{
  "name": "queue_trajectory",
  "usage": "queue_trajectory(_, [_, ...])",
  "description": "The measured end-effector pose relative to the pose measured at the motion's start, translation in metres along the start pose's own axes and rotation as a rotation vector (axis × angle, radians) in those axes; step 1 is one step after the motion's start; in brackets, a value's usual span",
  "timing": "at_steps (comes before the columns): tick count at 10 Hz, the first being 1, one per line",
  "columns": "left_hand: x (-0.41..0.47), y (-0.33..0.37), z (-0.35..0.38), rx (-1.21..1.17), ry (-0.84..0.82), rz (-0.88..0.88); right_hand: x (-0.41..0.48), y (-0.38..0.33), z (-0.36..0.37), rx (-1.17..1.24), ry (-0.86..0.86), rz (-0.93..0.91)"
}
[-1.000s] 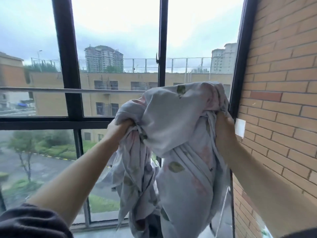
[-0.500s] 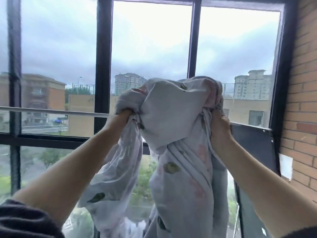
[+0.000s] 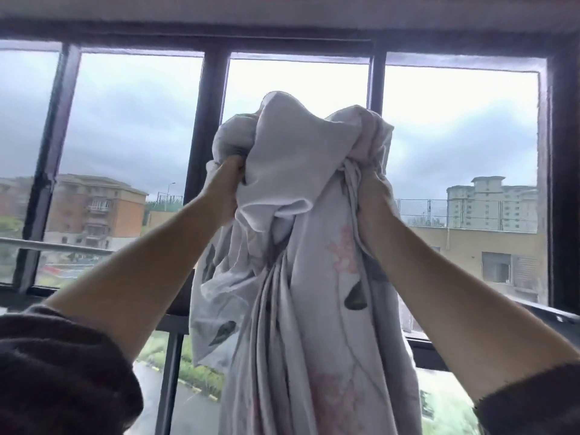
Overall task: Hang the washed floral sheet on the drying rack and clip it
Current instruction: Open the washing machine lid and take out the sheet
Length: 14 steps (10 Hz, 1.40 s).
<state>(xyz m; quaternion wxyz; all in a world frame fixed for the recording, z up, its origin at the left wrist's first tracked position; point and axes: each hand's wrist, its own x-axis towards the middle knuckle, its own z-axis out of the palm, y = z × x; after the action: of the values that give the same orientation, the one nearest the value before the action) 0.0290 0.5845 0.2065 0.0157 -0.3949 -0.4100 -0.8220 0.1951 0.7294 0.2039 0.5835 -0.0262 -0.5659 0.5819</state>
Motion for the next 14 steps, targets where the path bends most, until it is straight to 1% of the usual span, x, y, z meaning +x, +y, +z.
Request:
queue_trajectory(1, [0.02,0.016,0.013,-0.043,0.007,0.113,0.023,-0.012,0.026,-0.04,0.049,-0.064])
queue_trajectory(2, [0.049,0.02,0.02,0.046,-0.011,0.209,0.043,-0.017,0.041,-0.048,0.082,-0.119])
queue_trajectory(3, [0.079,0.02,0.025,0.111,-0.032,0.262,0.068,-0.017,0.056,-0.03,0.154,-0.177])
queue_trajectory(4, [0.105,0.008,0.027,0.105,-0.126,0.265,0.095,0.0,0.07,-0.106,0.206,-0.192])
queue_trajectory(5, [0.122,-0.027,0.023,0.177,-0.137,0.257,0.113,0.033,0.068,-0.194,0.207,-0.165])
queue_trajectory(6, [0.126,-0.087,0.008,0.326,-0.12,0.105,0.121,0.083,0.055,-0.425,0.215,-0.054])
queue_trajectory(7, [0.13,-0.141,-0.015,0.648,-0.264,-0.217,0.124,0.143,0.042,-0.596,0.124,0.102])
queue_trajectory(8, [0.128,-0.185,-0.042,1.19,-0.545,-0.583,0.107,0.173,0.033,-0.953,-0.059,0.306])
queue_trajectory(9, [0.119,-0.199,-0.056,1.517,-0.878,-0.738,0.1,0.19,0.03,-1.285,-0.326,0.491])
queue_trajectory(10, [0.115,-0.203,-0.053,1.657,-1.024,-0.608,0.1,0.196,0.031,-1.397,-0.493,0.54])
queue_trajectory(11, [0.106,-0.198,-0.045,1.561,-0.978,-0.399,0.101,0.195,0.037,-1.434,-0.436,0.422])
queue_trajectory(12, [0.085,-0.185,-0.044,1.338,-0.87,-0.274,0.098,0.195,0.034,-1.421,-0.358,0.275])
queue_trajectory(13, [0.065,-0.166,-0.059,1.415,-0.803,-0.058,0.096,0.193,0.023,-1.335,-0.199,0.02])
queue_trajectory(14, [0.054,-0.154,-0.085,1.469,-0.812,0.064,0.08,0.186,0.014,-1.3,-0.231,-0.125])
